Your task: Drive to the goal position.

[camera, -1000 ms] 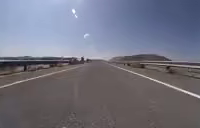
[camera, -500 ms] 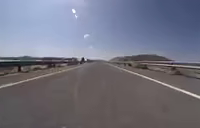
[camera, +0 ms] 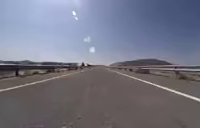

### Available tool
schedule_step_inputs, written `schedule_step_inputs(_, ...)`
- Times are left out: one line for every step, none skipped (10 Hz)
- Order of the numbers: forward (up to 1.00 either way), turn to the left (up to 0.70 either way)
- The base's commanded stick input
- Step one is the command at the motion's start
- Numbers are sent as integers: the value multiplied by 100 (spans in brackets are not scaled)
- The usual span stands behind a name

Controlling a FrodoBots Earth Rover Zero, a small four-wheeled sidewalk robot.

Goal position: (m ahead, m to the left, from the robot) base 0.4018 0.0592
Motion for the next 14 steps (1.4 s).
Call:
schedule_step_inputs(100,0)
schedule_step_inputs(100,0)
schedule_step_inputs(100,0)
schedule_step_inputs(100,0)
schedule_step_inputs(100,0)
schedule_step_inputs(100,0)
schedule_step_inputs(100,0)
schedule_step_inputs(100,0)
schedule_step_inputs(100,0)
schedule_step_inputs(100,0)
schedule_step_inputs(100,0)
schedule_step_inputs(100,0)
schedule_step_inputs(100,0)
schedule_step_inputs(100,0)
